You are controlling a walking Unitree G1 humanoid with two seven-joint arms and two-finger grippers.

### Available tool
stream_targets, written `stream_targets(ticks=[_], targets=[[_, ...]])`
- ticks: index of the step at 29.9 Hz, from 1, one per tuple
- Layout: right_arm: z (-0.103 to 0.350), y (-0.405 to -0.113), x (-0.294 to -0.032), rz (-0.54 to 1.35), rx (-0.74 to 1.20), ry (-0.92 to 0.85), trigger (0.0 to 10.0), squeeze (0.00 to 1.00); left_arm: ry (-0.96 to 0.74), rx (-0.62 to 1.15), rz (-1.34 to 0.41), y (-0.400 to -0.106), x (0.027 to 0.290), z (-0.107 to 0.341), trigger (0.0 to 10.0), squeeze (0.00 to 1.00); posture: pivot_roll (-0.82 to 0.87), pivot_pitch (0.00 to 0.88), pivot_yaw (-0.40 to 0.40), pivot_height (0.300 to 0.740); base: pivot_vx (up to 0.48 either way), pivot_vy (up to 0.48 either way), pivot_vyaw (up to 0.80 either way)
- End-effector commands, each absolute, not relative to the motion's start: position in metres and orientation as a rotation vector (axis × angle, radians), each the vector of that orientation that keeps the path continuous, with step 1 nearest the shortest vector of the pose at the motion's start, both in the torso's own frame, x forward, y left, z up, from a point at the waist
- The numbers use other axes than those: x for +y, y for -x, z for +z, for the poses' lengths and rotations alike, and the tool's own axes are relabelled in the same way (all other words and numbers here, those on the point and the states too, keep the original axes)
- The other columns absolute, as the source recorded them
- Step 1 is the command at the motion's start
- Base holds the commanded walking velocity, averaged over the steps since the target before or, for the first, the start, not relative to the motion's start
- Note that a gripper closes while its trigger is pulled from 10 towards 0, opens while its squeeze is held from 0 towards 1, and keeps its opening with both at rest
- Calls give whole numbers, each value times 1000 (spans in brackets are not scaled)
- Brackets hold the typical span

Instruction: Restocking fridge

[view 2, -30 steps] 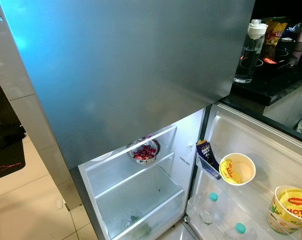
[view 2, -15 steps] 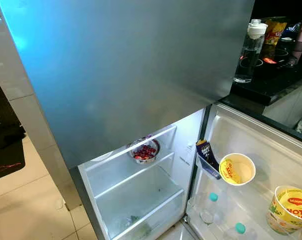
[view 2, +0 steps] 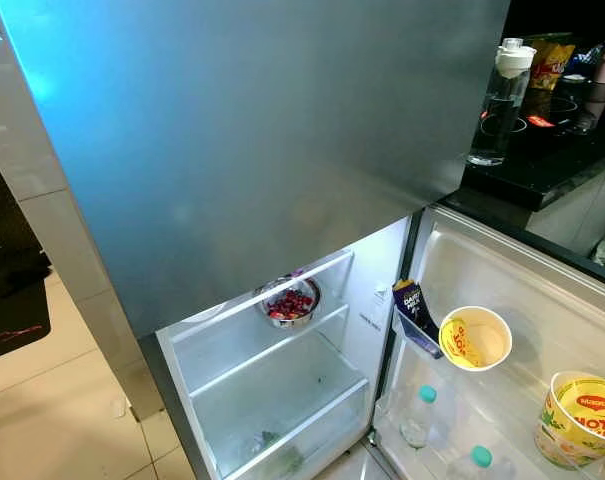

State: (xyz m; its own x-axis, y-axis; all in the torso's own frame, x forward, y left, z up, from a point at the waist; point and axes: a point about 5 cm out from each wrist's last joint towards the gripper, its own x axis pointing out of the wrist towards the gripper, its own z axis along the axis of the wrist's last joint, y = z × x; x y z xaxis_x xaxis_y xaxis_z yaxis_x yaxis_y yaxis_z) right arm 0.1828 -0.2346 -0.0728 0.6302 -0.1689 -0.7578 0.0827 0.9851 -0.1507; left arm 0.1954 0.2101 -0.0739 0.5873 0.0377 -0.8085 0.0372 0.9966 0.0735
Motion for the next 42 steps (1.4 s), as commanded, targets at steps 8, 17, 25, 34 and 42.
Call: stream_targets(ticks=[8, 17, 25, 34, 42], targets=[[-79, -174, -232, -144, 926, 102, 10000, 0, -102, 956, 27, -190, 221, -75, 10000, 0, -128, 82, 87, 740, 0, 0, 0], [-76, -179, -231, -152, 908, 96, 10000, 0, -121, 951, 10, -195, 222, -72, 10000, 0, -141, 86, 87, 740, 0, 0, 0], [-74, -181, -235, -149, 901, 102, 10000, 0, -124, 946, -8, -197, 219, -71, 10000, 0, -132, 68, 73, 740, 0, 0, 0], [-77, -177, -233, -129, 919, 123, 10000, 0, -123, 966, 2, -190, 217, -75, 10000, 0, -132, 75, 69, 740, 0, 0, 0], [-77, -176, -235, -127, 918, 121, 10000, 0, -135, 961, -17, -190, 216, -76, 10000, 0, -120, 75, 52, 740, 0, 0, 0]])
